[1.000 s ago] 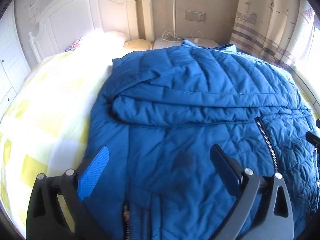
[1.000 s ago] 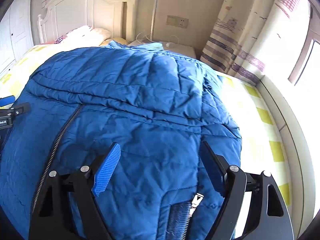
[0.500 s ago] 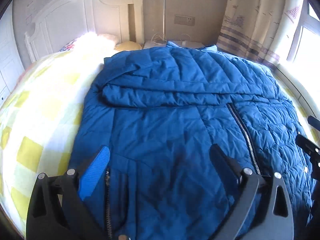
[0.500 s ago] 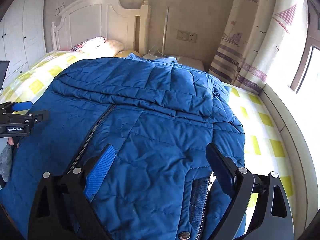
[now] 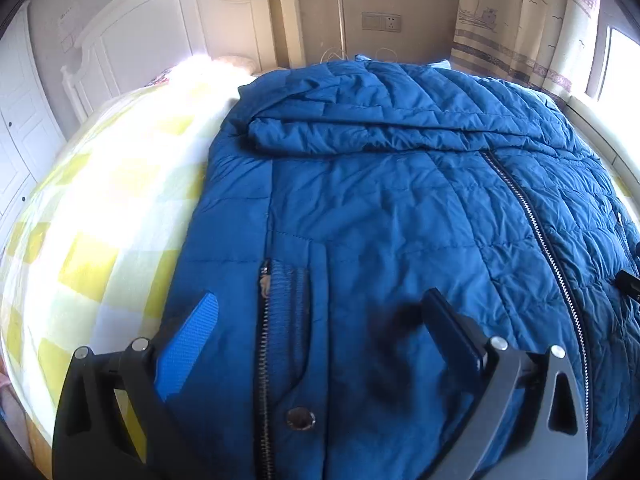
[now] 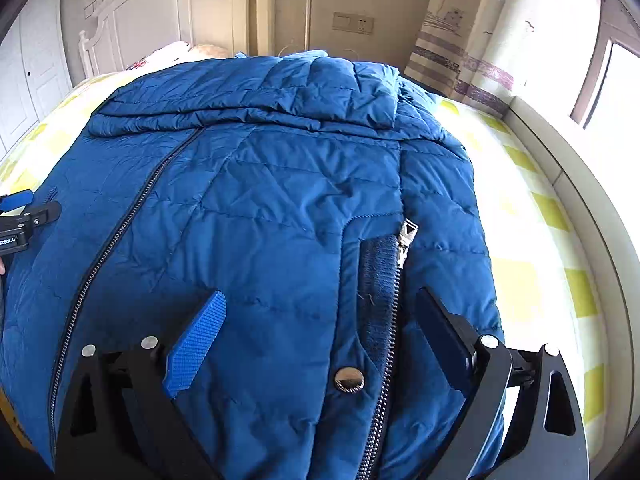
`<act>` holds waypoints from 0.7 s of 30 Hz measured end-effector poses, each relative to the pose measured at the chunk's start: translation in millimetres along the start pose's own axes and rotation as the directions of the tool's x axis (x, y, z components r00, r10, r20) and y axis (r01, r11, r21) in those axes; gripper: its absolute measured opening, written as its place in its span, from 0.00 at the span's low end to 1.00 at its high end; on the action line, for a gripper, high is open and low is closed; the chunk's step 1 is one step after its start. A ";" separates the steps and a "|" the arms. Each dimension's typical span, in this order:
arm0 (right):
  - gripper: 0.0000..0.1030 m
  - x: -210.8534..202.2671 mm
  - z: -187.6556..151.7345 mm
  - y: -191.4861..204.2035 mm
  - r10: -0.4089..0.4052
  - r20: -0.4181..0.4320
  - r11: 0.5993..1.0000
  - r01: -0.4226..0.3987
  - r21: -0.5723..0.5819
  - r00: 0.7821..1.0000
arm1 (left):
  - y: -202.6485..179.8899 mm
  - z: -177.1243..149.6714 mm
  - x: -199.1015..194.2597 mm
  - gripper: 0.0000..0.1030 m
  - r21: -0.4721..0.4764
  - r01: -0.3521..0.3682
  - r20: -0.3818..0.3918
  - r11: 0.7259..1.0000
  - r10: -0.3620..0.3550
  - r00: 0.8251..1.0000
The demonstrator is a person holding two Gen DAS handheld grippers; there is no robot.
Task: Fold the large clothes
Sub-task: 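Grasp the ribbed hem band with both grippers side by side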
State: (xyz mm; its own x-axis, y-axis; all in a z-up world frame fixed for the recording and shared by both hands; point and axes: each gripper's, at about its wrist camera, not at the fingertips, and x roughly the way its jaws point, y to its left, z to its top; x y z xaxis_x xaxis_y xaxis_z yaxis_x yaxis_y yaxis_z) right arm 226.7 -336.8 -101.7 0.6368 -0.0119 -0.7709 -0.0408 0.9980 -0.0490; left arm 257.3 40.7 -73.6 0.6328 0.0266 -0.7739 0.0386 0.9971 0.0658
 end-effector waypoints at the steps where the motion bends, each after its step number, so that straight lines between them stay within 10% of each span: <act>1: 0.88 -1.1 -3.4 -7.3 0.010 0.001 0.999 -0.010 0.036 1.000 | 12.9 -1.2 1.2 0.98 -0.047 0.015 -0.014 0.999 -0.016 1.000; 5: 0.88 -18.1 -2.0 -5.6 -0.077 0.077 0.996 0.074 0.046 0.994 | 35.6 -2.9 -6.7 0.97 -0.155 -0.001 0.006 0.988 0.002 1.000; 9: 0.89 -52.3 -16.1 33.6 0.033 0.163 0.998 -0.023 -0.061 0.986 | 0.5 -18.5 -46.5 0.97 -0.060 0.091 0.083 0.994 -0.086 0.993; 12: 0.89 -52.6 -29.8 65.7 0.076 0.121 0.984 -0.055 -0.167 0.990 | -48.2 -35.4 -57.1 0.98 0.065 0.151 0.071 0.986 -0.155 0.985; 15: 0.89 -29.7 -45.2 76.8 0.060 0.054 0.983 -0.049 -0.178 0.997 | -92.4 -60.7 -39.0 0.98 0.215 0.024 0.054 0.976 -0.036 0.998; 21: 0.89 -38.2 -52.7 66.2 0.060 0.058 0.988 -0.052 -0.145 0.996 | -77.2 -59.2 -37.6 0.98 0.169 0.066 0.038 0.983 -0.074 0.997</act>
State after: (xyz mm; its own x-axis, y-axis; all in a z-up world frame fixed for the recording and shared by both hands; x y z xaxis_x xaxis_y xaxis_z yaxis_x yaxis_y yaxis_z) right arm 159.2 -273.6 -108.9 0.6766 0.0521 -0.7345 -0.1847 0.9776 -0.1008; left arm 184.8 -33.0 -86.9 0.6574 -0.0499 -0.7519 0.2109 0.9701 0.1199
